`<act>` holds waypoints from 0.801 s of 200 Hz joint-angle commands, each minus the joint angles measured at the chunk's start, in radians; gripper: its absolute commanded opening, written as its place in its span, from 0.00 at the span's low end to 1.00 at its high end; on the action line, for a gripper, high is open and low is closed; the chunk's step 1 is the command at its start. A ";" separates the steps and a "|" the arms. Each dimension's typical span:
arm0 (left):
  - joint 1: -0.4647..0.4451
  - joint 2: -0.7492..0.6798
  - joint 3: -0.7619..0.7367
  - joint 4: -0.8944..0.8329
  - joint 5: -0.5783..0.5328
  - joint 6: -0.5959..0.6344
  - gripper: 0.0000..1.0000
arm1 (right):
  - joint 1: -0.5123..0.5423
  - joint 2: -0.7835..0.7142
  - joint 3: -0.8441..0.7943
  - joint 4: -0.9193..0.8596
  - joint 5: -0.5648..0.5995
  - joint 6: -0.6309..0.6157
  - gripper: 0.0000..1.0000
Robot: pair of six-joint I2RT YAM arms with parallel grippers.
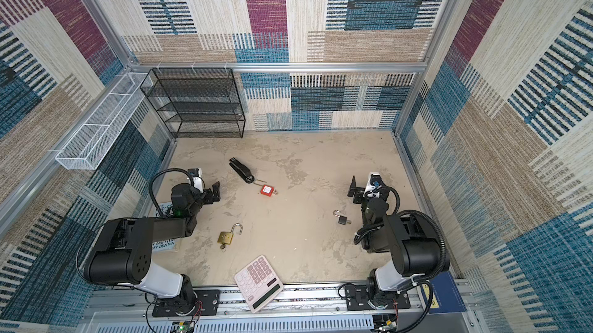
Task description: Lock with the key
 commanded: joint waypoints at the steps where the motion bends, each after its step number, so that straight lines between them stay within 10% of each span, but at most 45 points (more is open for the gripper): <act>1: 0.000 0.000 0.004 -0.003 0.008 0.008 0.99 | 0.000 -0.003 0.003 0.014 -0.007 0.003 0.99; 94: -0.002 -0.047 0.000 -0.026 -0.017 0.004 0.99 | -0.018 -0.014 0.012 -0.010 -0.042 0.007 0.99; 160: -0.061 -0.416 0.320 -0.914 -0.118 -0.064 0.95 | -0.015 -0.258 0.275 -0.594 -0.058 0.121 0.99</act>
